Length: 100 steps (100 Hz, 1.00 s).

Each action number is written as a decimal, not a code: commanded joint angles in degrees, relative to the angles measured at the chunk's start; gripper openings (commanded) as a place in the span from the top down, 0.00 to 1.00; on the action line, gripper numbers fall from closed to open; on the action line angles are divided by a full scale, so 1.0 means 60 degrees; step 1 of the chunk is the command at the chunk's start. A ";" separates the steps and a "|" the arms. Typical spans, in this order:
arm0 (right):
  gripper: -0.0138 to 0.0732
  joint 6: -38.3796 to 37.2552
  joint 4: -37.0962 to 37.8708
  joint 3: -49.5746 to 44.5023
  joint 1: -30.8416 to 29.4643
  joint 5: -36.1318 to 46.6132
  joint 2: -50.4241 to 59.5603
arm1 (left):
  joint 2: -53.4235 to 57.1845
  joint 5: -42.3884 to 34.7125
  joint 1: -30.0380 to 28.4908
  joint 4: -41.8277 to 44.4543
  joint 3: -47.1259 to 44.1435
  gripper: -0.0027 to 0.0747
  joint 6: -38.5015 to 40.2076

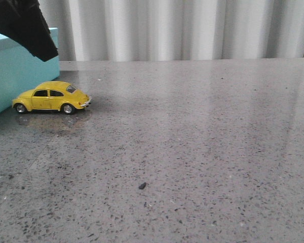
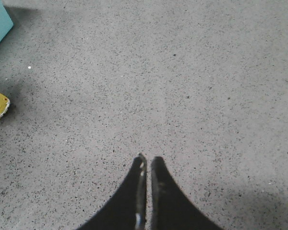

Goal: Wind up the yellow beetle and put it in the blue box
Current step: 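Lower the left gripper and close it around the beetle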

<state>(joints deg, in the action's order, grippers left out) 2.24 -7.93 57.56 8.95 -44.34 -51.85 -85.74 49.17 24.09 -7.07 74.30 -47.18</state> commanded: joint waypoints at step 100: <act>0.91 0.0066 -0.0063 0.0233 -0.0014 0.0983 0.0125 | -0.1076 -0.0124 0.0169 0.0581 0.0362 0.30 -0.1703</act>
<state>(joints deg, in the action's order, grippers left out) 2.24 -7.93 57.56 8.95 -42.64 -51.85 -93.78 51.07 24.66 -3.79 74.64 -57.22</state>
